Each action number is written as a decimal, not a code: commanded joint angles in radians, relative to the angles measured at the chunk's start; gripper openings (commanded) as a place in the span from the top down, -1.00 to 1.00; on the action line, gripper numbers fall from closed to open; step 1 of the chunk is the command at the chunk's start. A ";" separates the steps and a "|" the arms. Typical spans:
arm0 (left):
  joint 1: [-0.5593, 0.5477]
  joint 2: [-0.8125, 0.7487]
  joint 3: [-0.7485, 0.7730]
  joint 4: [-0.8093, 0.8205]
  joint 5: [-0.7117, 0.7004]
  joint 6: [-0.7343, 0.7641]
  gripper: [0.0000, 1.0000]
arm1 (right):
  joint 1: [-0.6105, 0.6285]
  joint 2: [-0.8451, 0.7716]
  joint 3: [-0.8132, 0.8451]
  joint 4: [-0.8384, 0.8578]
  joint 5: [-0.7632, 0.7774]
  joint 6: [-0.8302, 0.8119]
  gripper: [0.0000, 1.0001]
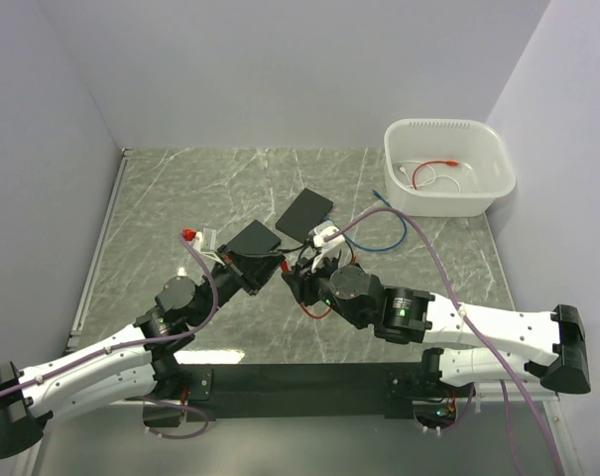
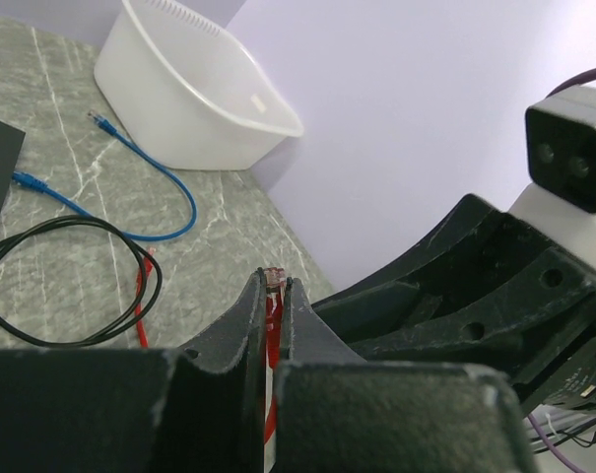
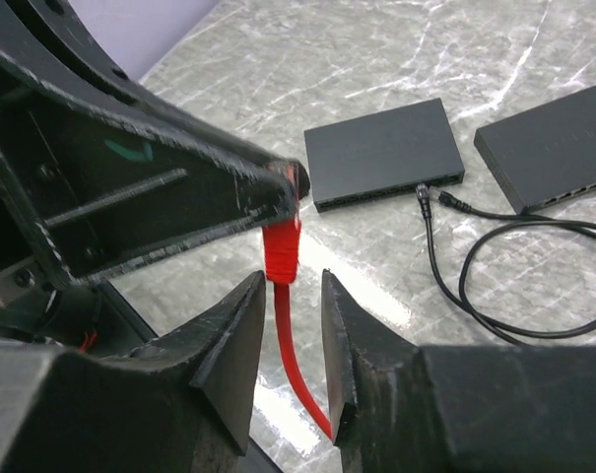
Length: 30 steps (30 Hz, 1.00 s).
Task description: Insert the plug into the switch port
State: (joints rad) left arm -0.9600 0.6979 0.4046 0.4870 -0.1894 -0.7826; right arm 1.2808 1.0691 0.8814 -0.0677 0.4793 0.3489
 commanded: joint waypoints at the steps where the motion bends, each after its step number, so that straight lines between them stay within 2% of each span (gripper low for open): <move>1: -0.011 -0.001 0.036 -0.004 -0.007 0.000 0.99 | 0.009 -0.001 0.062 0.039 0.019 -0.011 0.25; 7: -0.013 -0.005 0.036 -0.007 -0.010 0.000 0.99 | 0.009 0.005 0.064 0.042 0.027 -0.010 0.24; 15: -0.014 -0.006 0.036 -0.004 -0.010 0.000 0.99 | 0.011 0.026 0.065 0.042 0.022 -0.005 0.35; 21: -0.016 -0.006 0.034 -0.004 -0.013 0.002 0.99 | 0.011 0.031 0.067 0.043 0.022 -0.004 0.47; 30: -0.017 -0.028 0.017 -0.025 -0.054 -0.007 0.99 | 0.011 0.011 0.050 0.051 0.039 0.001 0.75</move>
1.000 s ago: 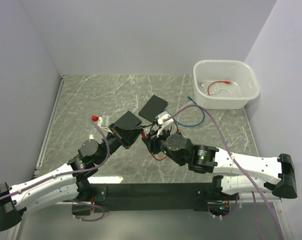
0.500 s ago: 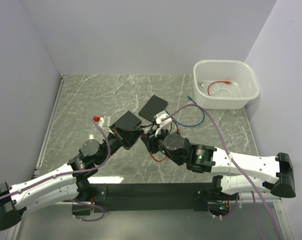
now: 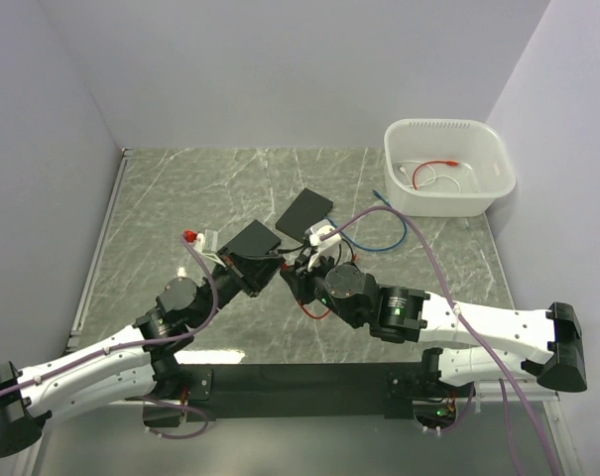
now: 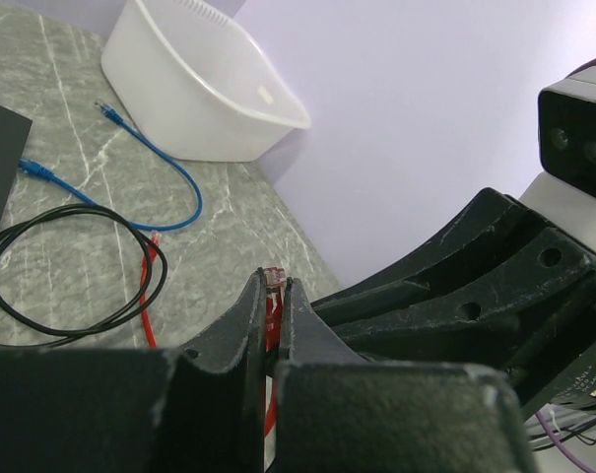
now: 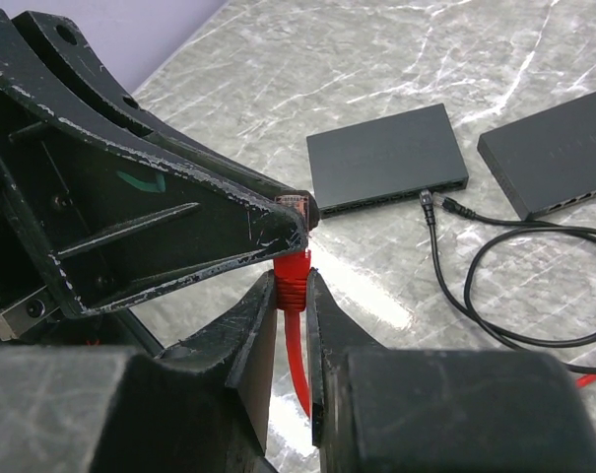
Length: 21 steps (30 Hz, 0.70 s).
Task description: Insert the plug into the switch port
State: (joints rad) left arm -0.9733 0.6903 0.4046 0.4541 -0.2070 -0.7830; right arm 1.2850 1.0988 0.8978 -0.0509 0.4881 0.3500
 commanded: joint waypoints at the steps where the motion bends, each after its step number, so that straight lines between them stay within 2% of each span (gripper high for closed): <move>1: -0.004 -0.021 0.017 0.000 -0.045 -0.009 0.99 | 0.008 -0.020 0.030 0.034 0.030 0.001 0.78; 5: -0.004 -0.020 0.017 -0.058 -0.101 -0.021 0.99 | 0.008 -0.024 0.021 0.033 0.030 0.003 0.85; 6: -0.004 -0.020 0.016 -0.066 -0.109 -0.024 0.93 | 0.007 -0.020 0.018 0.033 0.029 0.004 0.86; 7: -0.004 -0.023 0.016 -0.075 -0.118 -0.025 0.68 | 0.007 -0.020 0.012 0.031 0.027 0.007 0.88; 9: -0.004 -0.028 0.014 -0.113 -0.147 -0.028 0.38 | 0.007 -0.016 -0.003 0.026 0.023 0.014 0.89; 10: -0.004 -0.038 0.014 -0.126 -0.158 -0.027 0.09 | 0.007 -0.016 -0.010 0.025 0.021 0.024 0.91; 13: -0.004 -0.058 0.020 -0.195 -0.210 0.005 -0.17 | 0.008 -0.008 -0.049 0.023 0.015 0.044 0.93; 17: 0.008 -0.052 0.052 -0.299 -0.288 0.037 -0.30 | 0.007 0.015 -0.091 0.026 -0.003 0.070 0.95; 21: 0.067 -0.041 0.051 -0.304 -0.255 0.076 -0.44 | 0.007 0.065 -0.120 0.046 -0.035 0.098 0.96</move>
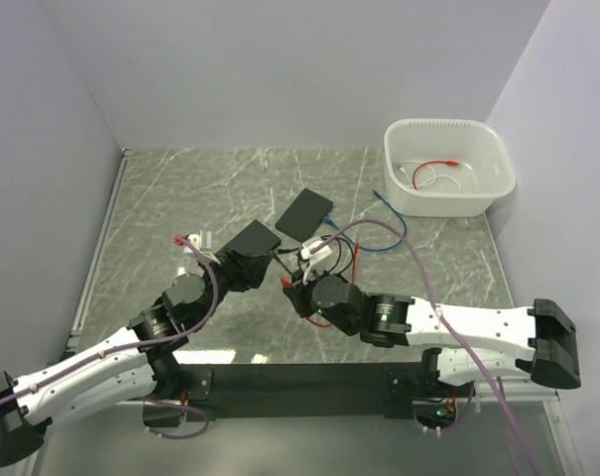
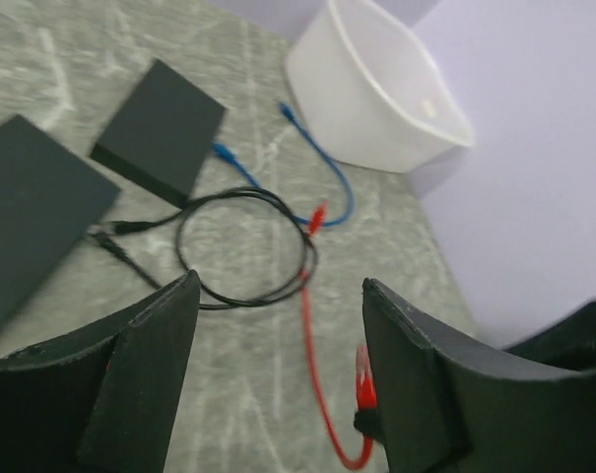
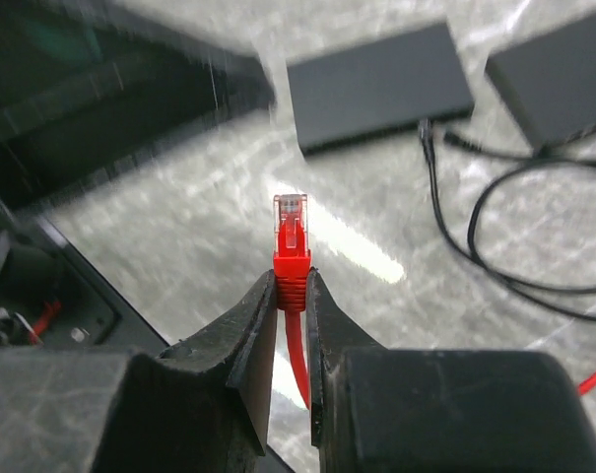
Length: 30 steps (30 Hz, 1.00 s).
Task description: Insert the plug into the switch port
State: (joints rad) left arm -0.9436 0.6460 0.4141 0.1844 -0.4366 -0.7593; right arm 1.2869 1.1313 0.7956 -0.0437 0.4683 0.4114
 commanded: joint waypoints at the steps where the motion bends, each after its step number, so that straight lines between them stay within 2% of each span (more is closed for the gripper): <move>1: 0.084 0.018 0.040 -0.034 -0.011 0.055 -0.46 | 0.005 0.042 -0.027 0.042 -0.023 0.043 0.97; 4: 0.241 0.076 0.029 -0.019 0.096 0.063 -0.50 | 0.005 0.091 -0.030 0.042 -0.054 0.052 0.98; 6: 0.374 0.113 0.015 0.021 0.232 0.061 -0.46 | 0.006 0.126 -0.026 0.074 -0.069 0.053 0.99; 8: 0.443 0.161 -0.001 0.055 0.330 0.061 -0.44 | 0.005 0.159 -0.024 0.087 -0.080 0.056 0.99; 10: 0.521 0.204 -0.020 0.134 0.383 0.071 -0.57 | 0.005 0.179 -0.027 0.099 -0.102 0.055 0.99; 12: 0.590 0.237 -0.053 0.232 0.448 0.083 -0.61 | 0.005 0.212 -0.026 0.119 -0.117 0.053 0.99; 21: 0.810 0.542 -0.101 0.601 0.714 0.037 -0.63 | -0.049 0.367 0.016 0.183 -0.212 0.047 1.00; 28: 0.865 0.716 -0.080 0.769 0.756 0.057 -0.56 | -0.136 0.458 0.089 0.180 -0.296 0.024 1.00; 30: 0.902 0.768 -0.078 0.868 0.829 0.026 -0.55 | -0.147 0.492 0.117 0.173 -0.309 0.018 1.00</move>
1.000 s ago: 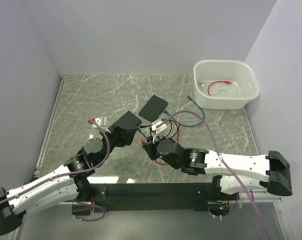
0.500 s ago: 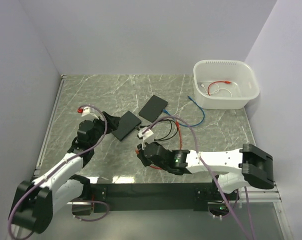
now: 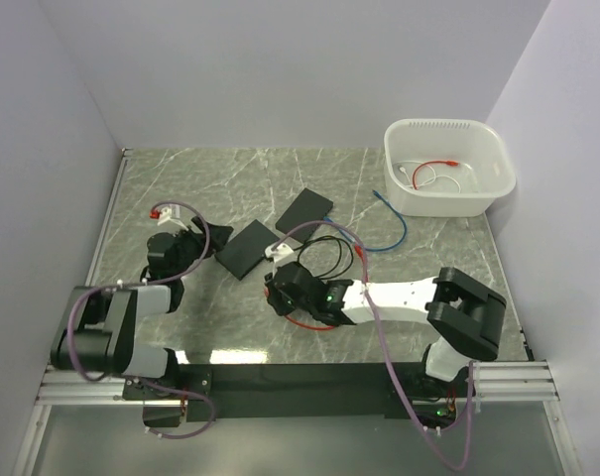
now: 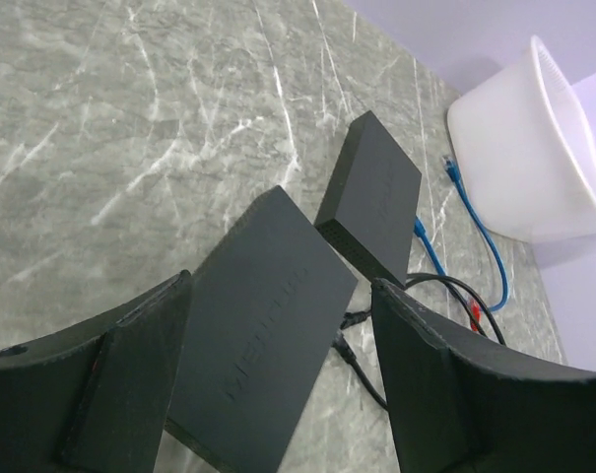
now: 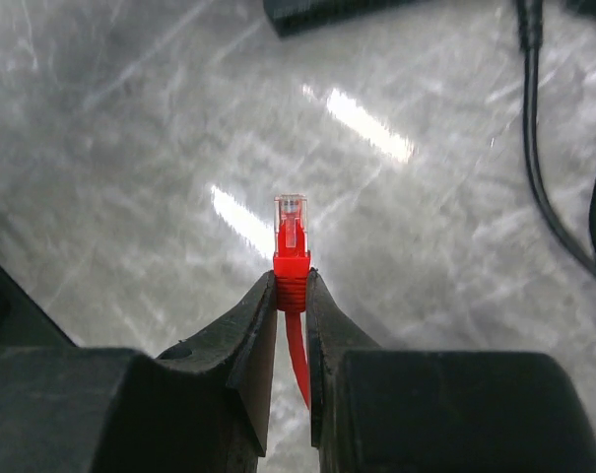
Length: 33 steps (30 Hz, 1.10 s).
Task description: Insert the plug into the switch port
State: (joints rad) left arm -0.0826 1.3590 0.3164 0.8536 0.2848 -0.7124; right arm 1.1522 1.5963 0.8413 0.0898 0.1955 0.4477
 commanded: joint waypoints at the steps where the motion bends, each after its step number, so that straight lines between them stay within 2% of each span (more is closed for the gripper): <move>1: 0.052 0.112 0.021 0.218 0.126 -0.031 -0.55 | -0.022 0.039 0.082 0.034 -0.044 -0.020 1.00; 7: 0.075 0.319 0.038 0.481 0.307 -0.127 -0.46 | -0.057 0.134 0.146 0.011 -0.083 -0.026 1.00; 14: 0.075 0.426 0.030 0.625 0.349 -0.197 -0.43 | -0.112 0.237 0.254 -0.045 -0.128 -0.038 1.00; 23: 0.075 0.465 0.036 0.654 0.392 -0.206 -0.39 | -0.161 0.347 0.398 -0.139 -0.191 -0.064 1.00; 33: 0.075 0.471 0.038 0.654 0.393 -0.205 -0.38 | -0.161 0.401 0.455 -0.197 -0.225 -0.053 1.00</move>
State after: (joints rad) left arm -0.0078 1.8149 0.3424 1.3067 0.6579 -0.9218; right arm 0.9913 1.9972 1.2587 -0.0792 -0.0135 0.3992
